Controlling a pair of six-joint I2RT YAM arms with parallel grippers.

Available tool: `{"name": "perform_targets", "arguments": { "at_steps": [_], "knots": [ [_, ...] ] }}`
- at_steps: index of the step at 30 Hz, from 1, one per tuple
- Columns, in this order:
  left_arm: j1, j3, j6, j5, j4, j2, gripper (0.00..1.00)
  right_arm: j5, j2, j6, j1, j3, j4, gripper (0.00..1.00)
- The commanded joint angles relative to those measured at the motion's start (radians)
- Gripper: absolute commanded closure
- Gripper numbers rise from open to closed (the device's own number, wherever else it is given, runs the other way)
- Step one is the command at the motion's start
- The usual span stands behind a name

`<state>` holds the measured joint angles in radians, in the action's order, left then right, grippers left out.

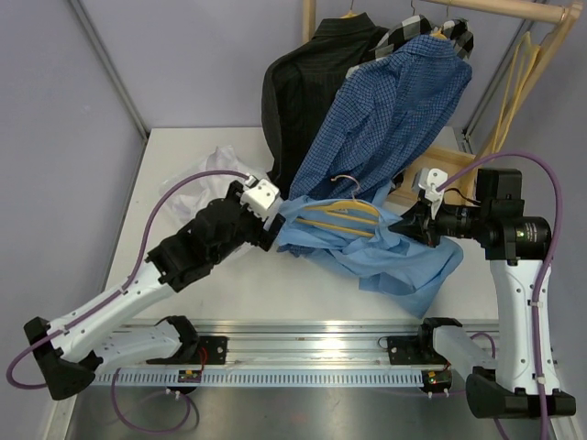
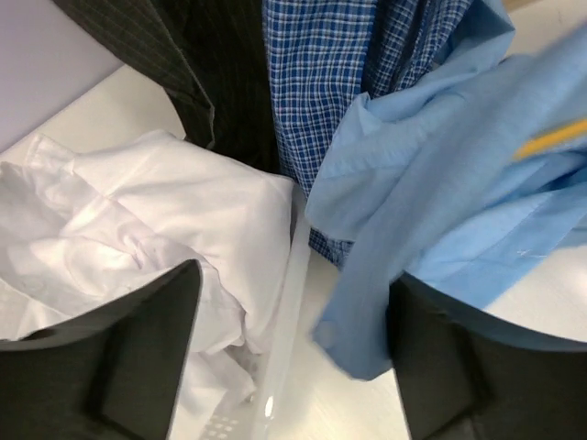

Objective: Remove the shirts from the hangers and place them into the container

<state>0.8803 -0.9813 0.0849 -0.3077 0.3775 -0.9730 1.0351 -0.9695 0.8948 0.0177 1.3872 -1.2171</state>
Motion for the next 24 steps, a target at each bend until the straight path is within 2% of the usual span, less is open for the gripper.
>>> {"name": "perform_targets", "arguments": {
  "at_steps": [1,2,3,5,8,11,16,24],
  "knots": [
    [-0.012,-0.027,0.113,0.174,0.015,0.085,0.09,-0.035,0.003,0.006,0.011,-0.010,0.033,1.00],
    [-0.012,-0.014,0.142,0.267,0.011,0.135,0.01,-0.046,0.002,-0.002,0.011,-0.011,0.048,1.00],
    [-0.014,-0.004,0.154,0.301,0.006,0.163,0.01,-0.061,-0.001,-0.003,0.011,-0.013,0.051,1.00],
    [-0.012,0.027,0.180,0.457,-0.014,0.224,0.01,-0.066,-0.014,0.003,0.011,-0.014,0.047,1.00],
    [-0.012,0.073,0.190,0.621,-0.104,0.325,0.01,-0.029,-0.044,0.029,0.011,-0.010,0.012,1.00],
    [-0.012,0.082,0.185,0.728,-0.172,0.318,0.01,0.022,-0.084,0.101,0.005,0.010,-0.062,1.00],
    [-0.012,0.010,0.220,0.803,-0.172,0.168,0.01,0.065,-0.135,0.170,-0.042,0.030,-0.148,1.00],
    [-0.012,-0.100,0.274,0.863,-0.236,0.027,0.01,0.040,-0.149,0.168,-0.142,-0.007,-0.160,1.00]
  ]
}}
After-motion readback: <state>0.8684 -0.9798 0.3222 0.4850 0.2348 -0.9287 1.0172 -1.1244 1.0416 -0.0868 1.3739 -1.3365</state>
